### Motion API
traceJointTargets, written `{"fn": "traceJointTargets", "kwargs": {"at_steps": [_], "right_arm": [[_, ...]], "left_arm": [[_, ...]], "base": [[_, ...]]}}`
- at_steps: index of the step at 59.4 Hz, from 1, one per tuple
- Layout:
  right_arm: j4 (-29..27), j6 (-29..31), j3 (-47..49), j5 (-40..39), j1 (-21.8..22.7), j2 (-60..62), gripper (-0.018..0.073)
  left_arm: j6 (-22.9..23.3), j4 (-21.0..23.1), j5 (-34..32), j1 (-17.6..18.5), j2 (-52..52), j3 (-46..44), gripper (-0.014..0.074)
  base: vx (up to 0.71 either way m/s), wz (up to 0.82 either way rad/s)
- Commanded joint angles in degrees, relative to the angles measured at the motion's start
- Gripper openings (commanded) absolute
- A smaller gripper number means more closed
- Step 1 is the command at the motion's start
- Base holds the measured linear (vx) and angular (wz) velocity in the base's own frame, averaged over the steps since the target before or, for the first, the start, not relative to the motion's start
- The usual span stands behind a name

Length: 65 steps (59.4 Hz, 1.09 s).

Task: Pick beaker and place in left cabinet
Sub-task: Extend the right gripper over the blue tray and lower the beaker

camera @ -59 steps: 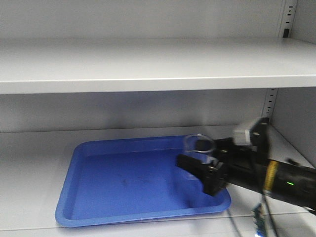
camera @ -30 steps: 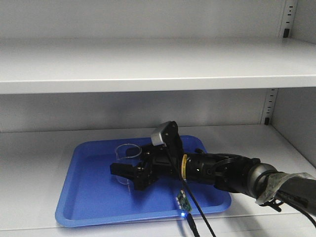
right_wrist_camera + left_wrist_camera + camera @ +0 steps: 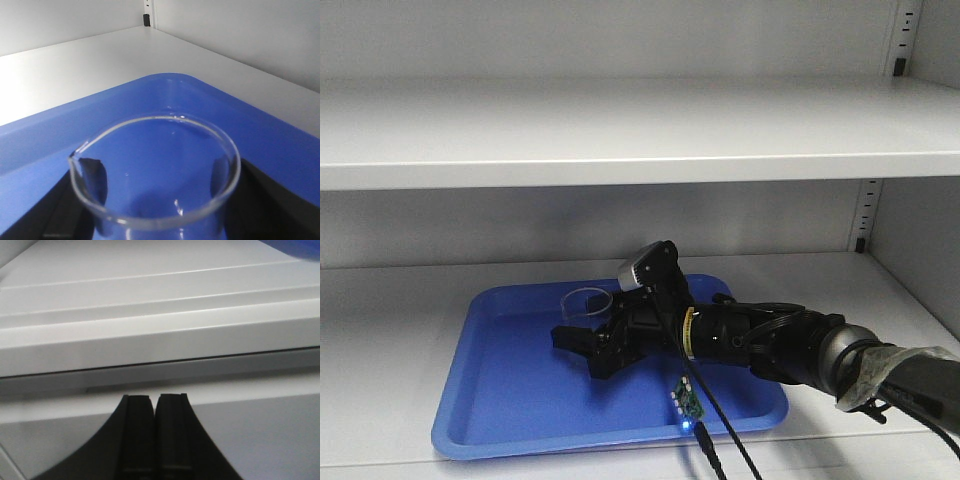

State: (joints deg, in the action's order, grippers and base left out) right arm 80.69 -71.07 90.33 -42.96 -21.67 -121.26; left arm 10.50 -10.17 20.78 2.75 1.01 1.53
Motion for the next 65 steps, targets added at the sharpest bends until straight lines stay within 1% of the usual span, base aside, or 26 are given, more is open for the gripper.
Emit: {"fn": "traceJointTargets", "kwargs": {"at_steps": [1,12,18,23,30,44,53,56,59,62,65], "right_arm": [[-2.1,0.0,1.8,-2.0,0.0,3.6,0.0353],[-3.3,-0.2,1.8,-3.5,0.0,3.6,0.0584],[-3.7,-0.2,1.8,-3.1,0.0,4.0,0.0663],[-3.8,-0.2,1.8,-2.7,0.0,4.7,0.0692],[-3.8,-0.2,1.8,-2.7,0.0,6.2,0.069],[-3.8,-0.2,1.8,-2.7,0.0,9.5,0.0654],[-3.7,-0.2,1.8,-2.3,0.0,11.7,0.0594],[-3.6,-0.5,1.8,-1.4,0.0,12.1,0.0559],[-3.2,-2.5,1.8,0.4,0.0,12.4,0.0505],[-2.5,-5.7,1.8,2.5,0.1,12.7,0.0433],[-0.1,-10.3,1.8,4.5,0.3,13.0,0.0323]], "left_arm": [[0.2,-0.2,-4.3,0.3,0.6,-0.9,0.0004],[0.2,-0.2,-4.3,0.3,0.6,-0.9,0.0004],[0.2,-0.2,-4.3,0.3,0.6,-0.9,0.0004],[0.2,-0.2,-4.3,0.3,0.6,-0.9,0.0004],[0.2,-0.2,-4.3,0.3,0.6,-0.9,0.0004],[0.2,-0.2,-4.3,0.3,0.6,-0.9,0.0004],[0.2,-0.2,-4.3,0.3,0.6,-0.9,0.0004],[0.2,-0.2,-4.3,0.3,0.6,-0.9,0.0004],[0.2,-0.2,-4.3,0.3,0.6,-0.9,0.0004],[0.2,-0.2,-4.3,0.3,0.6,-0.9,0.0004],[0.2,-0.2,-4.3,0.3,0.6,-0.9,0.0004]], "base": [[0.0,0.0],[0.0,0.0],[0.0,0.0],[0.0,0.0],[0.0,0.0],[0.0,0.0],[0.0,0.0],[0.0,0.0],[0.0,0.0],[0.0,0.0],[0.0,0.0]]}}
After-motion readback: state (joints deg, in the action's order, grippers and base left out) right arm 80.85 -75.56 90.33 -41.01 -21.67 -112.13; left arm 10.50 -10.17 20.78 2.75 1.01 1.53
